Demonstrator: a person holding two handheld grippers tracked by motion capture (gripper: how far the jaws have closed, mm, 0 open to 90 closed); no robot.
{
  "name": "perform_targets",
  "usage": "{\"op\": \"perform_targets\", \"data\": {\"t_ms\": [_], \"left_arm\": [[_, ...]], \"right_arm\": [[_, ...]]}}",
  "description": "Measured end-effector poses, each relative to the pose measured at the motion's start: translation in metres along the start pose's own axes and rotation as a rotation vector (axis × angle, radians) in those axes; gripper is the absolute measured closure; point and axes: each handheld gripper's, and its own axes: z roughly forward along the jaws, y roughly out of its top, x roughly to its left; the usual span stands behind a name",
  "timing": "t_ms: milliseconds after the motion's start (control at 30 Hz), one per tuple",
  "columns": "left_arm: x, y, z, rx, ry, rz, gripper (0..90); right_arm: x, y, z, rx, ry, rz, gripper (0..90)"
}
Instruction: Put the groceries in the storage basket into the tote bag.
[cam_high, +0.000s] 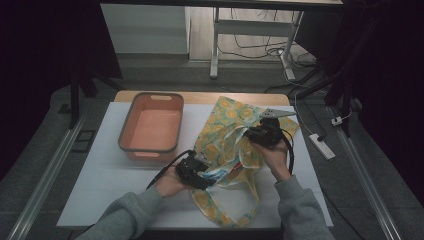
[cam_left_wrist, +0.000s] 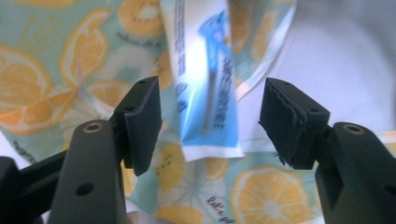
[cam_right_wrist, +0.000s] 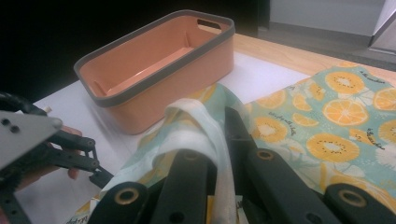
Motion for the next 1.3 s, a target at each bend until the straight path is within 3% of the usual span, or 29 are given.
{"op": "perform_targets", "data": {"t_ms": [267, 433, 500, 533, 633, 767, 1067, 1167, 1300], "left_arm": [[0.003, -0.002, 0.012, 0.028, 0.005, -0.016, 42.6], [0.005, 0.001, 0.011, -0.017, -0.066, -0.068, 70.5], [0.0, 0.005, 0.012, -0.019, -0.019, -0.044, 76.3], [-0.001, 0.007, 0.013, -0.019, -0.014, -0.035, 76.9], [-0.002, 0.015, 0.018, -0.026, 0.0, -0.03, 77.4], [0.001, 0.029, 0.028, -0.053, -0.001, -0.058, 78.4], [0.011, 0.051, 0.053, -0.137, 0.08, -0.079, 75.3], [0.013, 0.048, 0.052, -0.125, 0.063, -0.081, 72.5], [0.012, 0.039, 0.039, -0.121, 0.027, -0.074, 55.9]], "right_arm": [[-0.001, 0.0, -0.002, -0.004, -0.002, 0.001, 88.6], [-0.001, 0.0, -0.002, -0.002, -0.002, 0.001, 88.6], [0.0, 0.0, -0.001, -0.003, 0.003, 0.0, 88.6], [0.001, 0.0, -0.001, -0.002, 0.006, -0.001, 88.6], [0.004, 0.001, 0.0, -0.002, 0.017, -0.003, 88.6], [0.006, 0.002, 0.0, -0.004, 0.03, -0.009, 88.6], [0.005, 0.002, -0.002, -0.009, 0.034, -0.002, 88.6], [0.004, 0.001, -0.003, -0.009, 0.033, 0.0, 88.6], [0.001, 0.001, -0.004, -0.009, 0.03, 0.006, 88.6]]}}
